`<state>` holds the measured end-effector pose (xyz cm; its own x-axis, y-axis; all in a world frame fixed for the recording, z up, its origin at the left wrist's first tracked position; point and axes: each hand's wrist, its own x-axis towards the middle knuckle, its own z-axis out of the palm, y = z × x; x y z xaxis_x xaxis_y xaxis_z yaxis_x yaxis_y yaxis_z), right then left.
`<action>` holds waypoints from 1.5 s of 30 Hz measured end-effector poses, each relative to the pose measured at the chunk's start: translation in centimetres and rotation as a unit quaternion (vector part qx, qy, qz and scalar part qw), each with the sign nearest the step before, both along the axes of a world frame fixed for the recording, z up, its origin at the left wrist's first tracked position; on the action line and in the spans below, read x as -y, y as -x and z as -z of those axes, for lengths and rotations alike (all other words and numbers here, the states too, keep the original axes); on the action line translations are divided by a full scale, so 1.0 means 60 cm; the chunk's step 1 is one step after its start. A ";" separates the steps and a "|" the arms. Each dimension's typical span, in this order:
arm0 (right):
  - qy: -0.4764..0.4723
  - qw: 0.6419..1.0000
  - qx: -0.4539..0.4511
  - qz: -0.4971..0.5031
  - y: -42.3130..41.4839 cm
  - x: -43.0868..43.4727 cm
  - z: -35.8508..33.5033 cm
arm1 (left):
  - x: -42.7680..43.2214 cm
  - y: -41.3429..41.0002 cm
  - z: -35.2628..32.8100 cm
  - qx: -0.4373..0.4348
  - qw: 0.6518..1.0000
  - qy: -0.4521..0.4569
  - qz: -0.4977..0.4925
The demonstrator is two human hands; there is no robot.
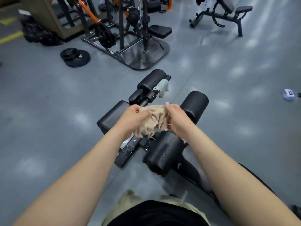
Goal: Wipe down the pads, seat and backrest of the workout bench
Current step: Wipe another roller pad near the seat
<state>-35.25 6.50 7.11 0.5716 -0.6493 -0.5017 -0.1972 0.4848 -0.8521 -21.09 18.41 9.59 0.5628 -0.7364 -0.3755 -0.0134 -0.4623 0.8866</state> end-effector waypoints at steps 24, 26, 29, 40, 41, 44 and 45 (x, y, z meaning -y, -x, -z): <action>0.233 0.942 0.002 -0.243 0.194 0.116 0.076 | 0.063 0.204 0.009 0.036 0.998 -0.054 -0.001; 0.230 0.943 -0.007 -0.241 0.191 0.120 0.082 | 0.061 0.202 0.016 0.063 0.996 -0.070 0.002; 0.192 0.949 0.007 -0.249 0.194 0.118 0.089 | 0.064 0.200 0.036 0.097 0.992 -0.074 -0.017; 0.068 0.975 -0.035 -0.210 0.225 0.124 0.153 | 0.035 0.191 0.159 0.093 0.976 -0.188 -0.051; 0.071 0.974 -0.037 -0.214 0.227 0.124 0.161 | 0.030 0.189 0.170 0.086 0.976 -0.195 -0.054; 0.053 0.978 -0.109 -0.172 0.229 0.125 0.184 | 0.015 0.190 0.197 0.081 0.973 -0.205 -0.064; 0.052 0.977 -0.126 -0.165 0.230 0.127 0.191 | 0.010 0.191 0.204 0.082 0.973 -0.207 -0.067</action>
